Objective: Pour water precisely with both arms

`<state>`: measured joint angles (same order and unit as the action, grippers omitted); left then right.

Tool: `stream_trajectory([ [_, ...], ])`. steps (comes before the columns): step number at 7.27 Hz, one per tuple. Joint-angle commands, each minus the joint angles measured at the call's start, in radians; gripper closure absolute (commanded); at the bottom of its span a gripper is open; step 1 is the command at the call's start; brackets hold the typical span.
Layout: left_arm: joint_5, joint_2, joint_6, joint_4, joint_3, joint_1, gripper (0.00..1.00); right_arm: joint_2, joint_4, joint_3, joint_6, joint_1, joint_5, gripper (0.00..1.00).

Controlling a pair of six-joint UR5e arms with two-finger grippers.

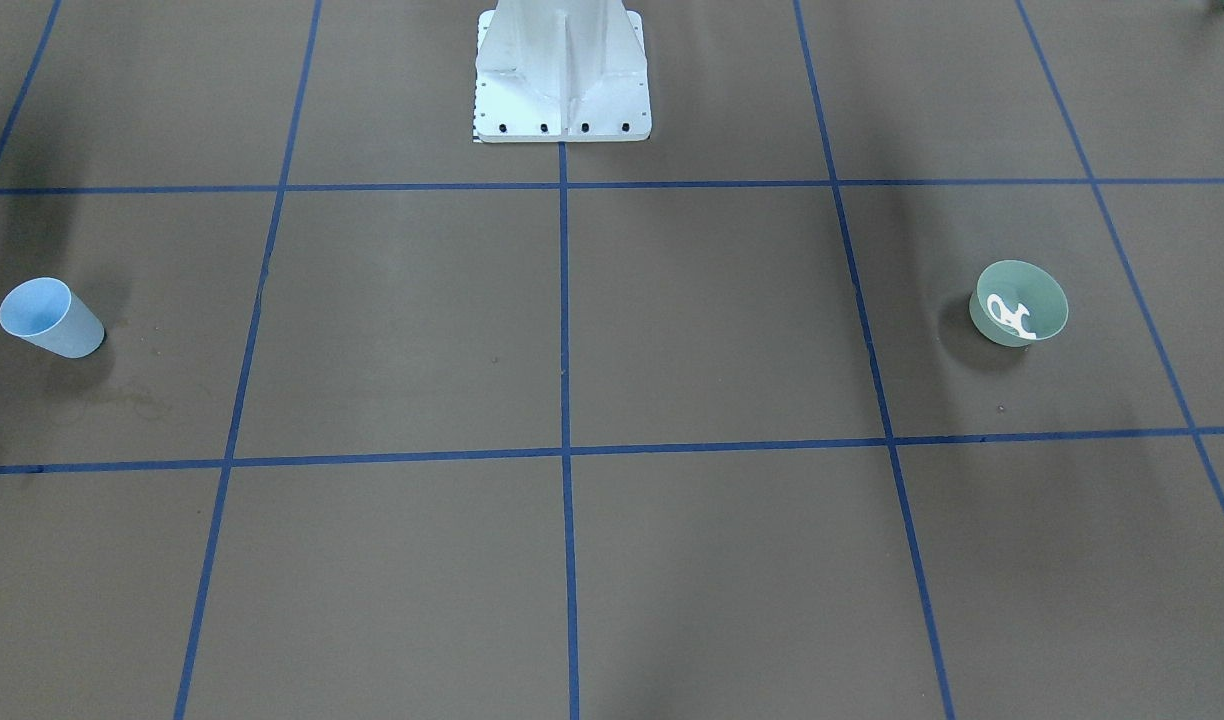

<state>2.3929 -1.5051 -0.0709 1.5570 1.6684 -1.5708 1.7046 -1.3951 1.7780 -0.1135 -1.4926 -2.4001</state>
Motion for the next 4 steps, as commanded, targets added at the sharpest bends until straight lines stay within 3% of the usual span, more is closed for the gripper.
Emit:
stream_trajectory([
  [1,-0.004,-0.009,0.011,-0.061,0.005,0.0,0.0,0.006,0.001,-0.002,0.001,0.0,-0.004,0.0],
  [4,-0.086,-0.001,0.107,-0.07,0.014,0.011,0.0,0.006,0.001,-0.002,0.001,0.0,-0.004,0.0],
])
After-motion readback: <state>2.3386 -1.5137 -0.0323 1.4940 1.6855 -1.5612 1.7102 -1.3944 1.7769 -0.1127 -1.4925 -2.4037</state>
